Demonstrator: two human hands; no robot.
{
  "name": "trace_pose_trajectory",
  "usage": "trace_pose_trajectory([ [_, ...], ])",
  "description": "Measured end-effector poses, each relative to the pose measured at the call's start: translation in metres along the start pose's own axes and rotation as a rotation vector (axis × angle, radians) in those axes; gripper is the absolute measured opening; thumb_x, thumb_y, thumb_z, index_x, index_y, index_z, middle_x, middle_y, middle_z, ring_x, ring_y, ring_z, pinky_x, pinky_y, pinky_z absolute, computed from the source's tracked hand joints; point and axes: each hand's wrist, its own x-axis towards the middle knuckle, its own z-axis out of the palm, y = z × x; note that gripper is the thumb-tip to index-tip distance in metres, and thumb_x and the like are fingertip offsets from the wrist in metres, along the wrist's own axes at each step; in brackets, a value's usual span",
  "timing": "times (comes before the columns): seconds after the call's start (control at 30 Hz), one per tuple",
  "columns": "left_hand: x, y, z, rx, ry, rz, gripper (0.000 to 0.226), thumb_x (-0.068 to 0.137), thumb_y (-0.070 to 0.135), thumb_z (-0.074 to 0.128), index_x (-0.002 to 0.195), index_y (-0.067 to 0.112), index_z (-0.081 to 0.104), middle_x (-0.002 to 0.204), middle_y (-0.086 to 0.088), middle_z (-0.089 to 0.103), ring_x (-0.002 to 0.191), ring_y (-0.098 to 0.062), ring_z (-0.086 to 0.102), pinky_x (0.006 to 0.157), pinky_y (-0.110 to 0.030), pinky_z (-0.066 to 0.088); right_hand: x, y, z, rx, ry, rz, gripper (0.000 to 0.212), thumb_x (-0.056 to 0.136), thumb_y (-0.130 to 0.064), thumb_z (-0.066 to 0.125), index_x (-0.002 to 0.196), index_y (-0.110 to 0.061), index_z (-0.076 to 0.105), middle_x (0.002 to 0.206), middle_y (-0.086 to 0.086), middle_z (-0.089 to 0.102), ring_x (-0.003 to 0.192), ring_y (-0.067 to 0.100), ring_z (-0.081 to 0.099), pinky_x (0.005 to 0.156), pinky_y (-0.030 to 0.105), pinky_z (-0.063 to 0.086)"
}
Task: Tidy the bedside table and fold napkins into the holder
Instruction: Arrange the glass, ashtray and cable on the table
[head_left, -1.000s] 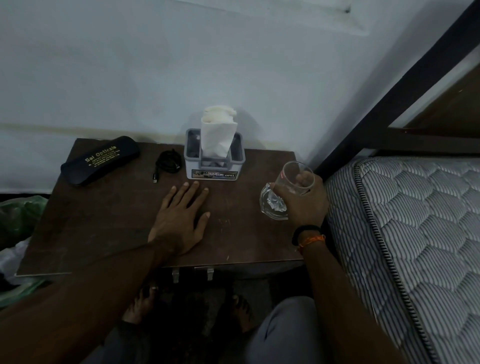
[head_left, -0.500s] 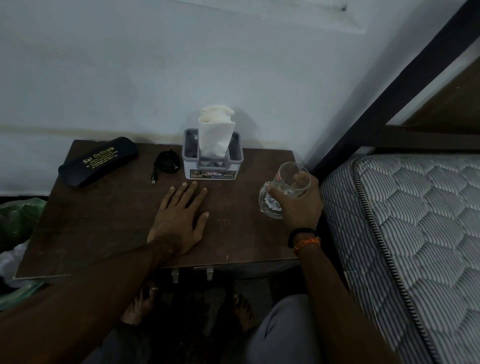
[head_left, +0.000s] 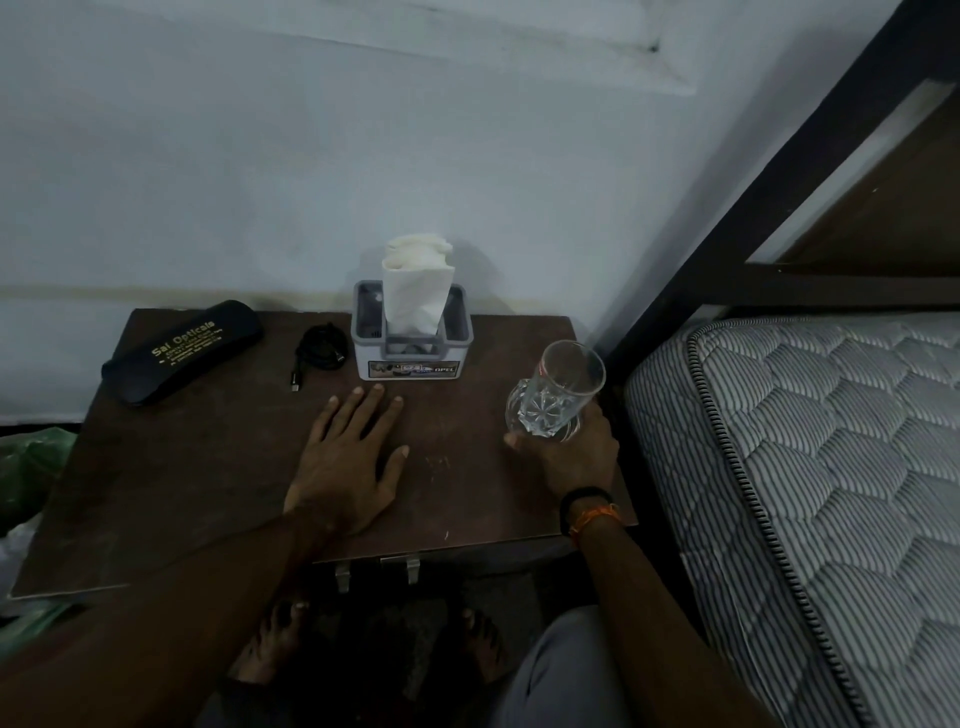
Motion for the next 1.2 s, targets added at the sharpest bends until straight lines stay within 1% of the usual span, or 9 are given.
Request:
trace_pose_trajectory([
  [0.07,0.0,0.0,0.0,-0.003,0.005,0.004,0.065,0.095,0.057,0.025,0.154,0.029,0.023,0.162,0.0,0.022,0.151,-0.019,0.013,0.123,-0.043,0.008,0.005,0.001,0.002,-0.008,-0.003,0.012,0.089,0.032,-0.066,0.083,0.11,-0.03,0.064,0.111,-0.007,0.071,0.1,0.015,0.068,0.089,0.038,0.057],
  [0.13,0.0,0.001,-0.001,-0.01,0.008,0.004,0.066,0.094,0.057,0.023,0.153,0.029,0.024,0.162,0.0,0.023,0.151,-0.019,0.014,0.123,-0.043,0.009,0.012,0.002,0.006,-0.04,-0.015,0.019,0.097,0.031,-0.071,0.081,0.117,-0.031,0.06,0.116,-0.007,0.069,0.105,0.015,0.066,0.094,0.041,0.054],
  [0.23,0.001,0.001,-0.001,-0.017,0.001,0.0,0.066,0.094,0.058,0.021,0.154,0.029,0.023,0.162,0.0,0.02,0.151,-0.018,0.011,0.123,-0.042,0.007,0.025,0.0,0.01,-0.023,-0.055,0.056,0.103,0.027,-0.069,0.082,0.119,-0.03,0.059,0.118,-0.005,0.068,0.107,0.019,0.065,0.096,0.044,0.052],
  [0.37,0.001,0.001,-0.002,-0.015,-0.001,-0.007,0.067,0.093,0.059,0.019,0.154,0.03,0.021,0.163,0.002,0.018,0.152,-0.017,0.009,0.123,-0.042,0.006,0.045,-0.006,0.018,0.037,-0.073,0.095,0.108,0.02,-0.067,0.084,0.119,-0.032,0.06,0.117,-0.007,0.068,0.106,0.018,0.065,0.093,0.042,0.056],
  [0.5,0.0,0.001,-0.002,-0.013,0.001,-0.006,0.066,0.094,0.058,0.019,0.154,0.031,0.021,0.163,0.002,0.018,0.152,-0.017,0.009,0.123,-0.042,0.008,0.06,-0.023,0.021,0.065,-0.084,0.092,0.106,0.02,-0.06,0.083,0.119,-0.029,0.061,0.117,-0.005,0.069,0.108,0.019,0.065,0.098,0.044,0.053],
  [0.6,0.0,0.002,-0.003,-0.022,0.006,-0.002,0.066,0.094,0.058,0.021,0.153,0.029,0.023,0.162,0.001,0.02,0.151,-0.018,0.011,0.123,-0.043,0.009,0.071,-0.029,0.025,0.097,-0.094,0.113,0.104,0.022,-0.054,0.088,0.119,-0.028,0.061,0.118,-0.004,0.07,0.11,0.02,0.064,0.1,0.044,0.051],
  [0.73,0.0,0.002,-0.004,-0.033,-0.005,0.003,0.067,0.094,0.059,0.018,0.154,0.03,0.019,0.163,0.0,0.015,0.152,-0.017,0.006,0.123,-0.043,0.007,0.085,-0.03,0.033,0.131,-0.105,0.134,0.11,0.013,-0.06,0.083,0.117,-0.031,0.06,0.117,-0.003,0.07,0.11,0.021,0.064,0.099,0.044,0.052],
  [0.97,0.0,0.002,-0.004,-0.031,-0.003,0.003,0.067,0.094,0.059,0.018,0.154,0.03,0.02,0.163,0.0,0.017,0.152,-0.017,0.007,0.123,-0.044,0.009,0.09,-0.042,0.03,0.144,-0.115,0.131,0.11,0.013,-0.055,0.083,0.117,-0.026,0.062,0.116,0.0,0.071,0.106,0.022,0.066,0.095,0.042,0.055],
  [1.2,0.001,0.001,-0.004,-0.044,-0.008,0.006,0.066,0.095,0.059,0.02,0.154,0.031,0.016,0.164,0.001,0.013,0.152,-0.016,0.004,0.124,-0.043,0.005,0.091,-0.043,0.033,0.127,-0.109,0.119,0.112,0.015,-0.061,0.082,0.119,-0.027,0.06,0.119,-0.001,0.069,0.108,0.022,0.065,0.095,0.041,0.055],
])
